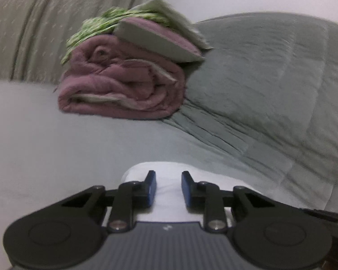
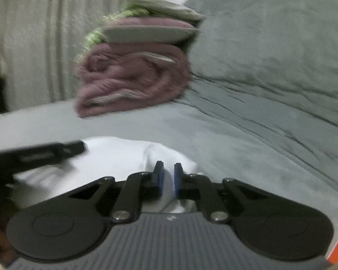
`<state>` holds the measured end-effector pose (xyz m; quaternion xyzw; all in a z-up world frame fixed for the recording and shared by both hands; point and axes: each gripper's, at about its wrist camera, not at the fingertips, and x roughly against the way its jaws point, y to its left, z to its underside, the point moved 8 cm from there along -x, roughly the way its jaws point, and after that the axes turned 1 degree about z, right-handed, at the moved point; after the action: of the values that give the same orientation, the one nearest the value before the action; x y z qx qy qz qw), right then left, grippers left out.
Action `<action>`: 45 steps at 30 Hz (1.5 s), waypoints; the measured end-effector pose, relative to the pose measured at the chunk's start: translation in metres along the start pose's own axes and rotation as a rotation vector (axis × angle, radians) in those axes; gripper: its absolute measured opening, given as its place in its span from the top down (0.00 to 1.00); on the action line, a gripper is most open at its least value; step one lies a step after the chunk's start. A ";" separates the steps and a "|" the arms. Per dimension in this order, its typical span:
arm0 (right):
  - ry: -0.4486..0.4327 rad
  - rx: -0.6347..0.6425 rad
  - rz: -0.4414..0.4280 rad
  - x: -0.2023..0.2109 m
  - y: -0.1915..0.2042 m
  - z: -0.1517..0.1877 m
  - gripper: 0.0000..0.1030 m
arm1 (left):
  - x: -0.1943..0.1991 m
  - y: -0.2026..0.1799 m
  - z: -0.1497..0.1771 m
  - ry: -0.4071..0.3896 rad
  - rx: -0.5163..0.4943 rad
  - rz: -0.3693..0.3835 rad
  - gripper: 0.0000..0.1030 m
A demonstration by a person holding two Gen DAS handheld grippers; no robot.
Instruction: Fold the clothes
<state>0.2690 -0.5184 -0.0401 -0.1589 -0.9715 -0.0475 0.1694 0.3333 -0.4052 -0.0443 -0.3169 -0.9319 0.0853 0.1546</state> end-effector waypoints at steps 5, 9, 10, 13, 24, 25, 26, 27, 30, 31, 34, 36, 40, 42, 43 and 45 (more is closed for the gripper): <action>-0.007 -0.071 -0.020 -0.009 -0.012 -0.003 0.93 | 0.000 0.002 -0.004 0.006 0.030 -0.004 0.74; -0.018 -0.115 -0.039 0.007 -0.019 -0.014 0.67 | 0.016 0.005 -0.014 0.033 0.090 -0.011 0.59; -0.016 -0.131 -0.039 0.013 -0.022 -0.016 0.62 | 0.022 0.006 -0.018 0.043 0.104 -0.011 0.48; 0.007 -0.180 -0.065 0.041 -0.031 -0.019 0.61 | 0.037 0.007 -0.026 0.084 0.127 -0.022 0.40; 0.075 -0.205 -0.054 0.108 -0.032 -0.025 0.45 | 0.101 0.006 -0.028 0.270 0.095 -0.083 0.25; 0.080 -0.210 -0.050 0.113 -0.032 -0.025 0.43 | 0.108 0.004 -0.028 0.282 0.095 -0.084 0.22; 0.085 -0.214 -0.041 0.119 -0.032 -0.025 0.42 | 0.115 0.003 -0.028 0.294 0.095 -0.086 0.21; 0.091 -0.219 -0.034 0.126 -0.031 -0.026 0.42 | 0.122 0.002 -0.028 0.304 0.097 -0.087 0.20; 0.101 -0.245 -0.026 0.144 -0.029 -0.027 0.38 | 0.141 -0.003 -0.028 0.326 0.100 -0.092 0.16; 0.105 -0.252 -0.020 0.150 -0.028 -0.028 0.36 | 0.147 -0.005 -0.029 0.334 0.096 -0.094 0.14; 0.117 -0.271 -0.002 0.169 -0.024 -0.029 0.34 | 0.163 -0.011 -0.030 0.353 0.079 -0.103 0.10; 0.130 -0.278 0.010 0.180 -0.021 -0.029 0.33 | 0.172 -0.014 -0.031 0.376 0.085 -0.095 0.07; 0.169 -0.298 0.029 0.198 -0.015 -0.025 0.32 | 0.192 -0.019 -0.028 0.420 0.108 -0.081 0.01; 0.187 -0.314 0.040 0.207 -0.013 -0.021 0.29 | 0.201 -0.022 -0.025 0.434 0.091 -0.086 0.01; 0.192 -0.317 0.047 0.212 -0.012 -0.019 0.24 | 0.205 -0.023 -0.022 0.451 0.081 -0.086 0.00; 0.200 -0.308 0.065 0.220 -0.008 -0.013 0.18 | 0.214 -0.024 -0.014 0.485 0.061 -0.088 0.00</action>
<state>0.0744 -0.4636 0.0478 -0.2089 -0.9253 -0.2059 0.2404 0.1633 -0.2911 0.0257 -0.2826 -0.8773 0.0279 0.3868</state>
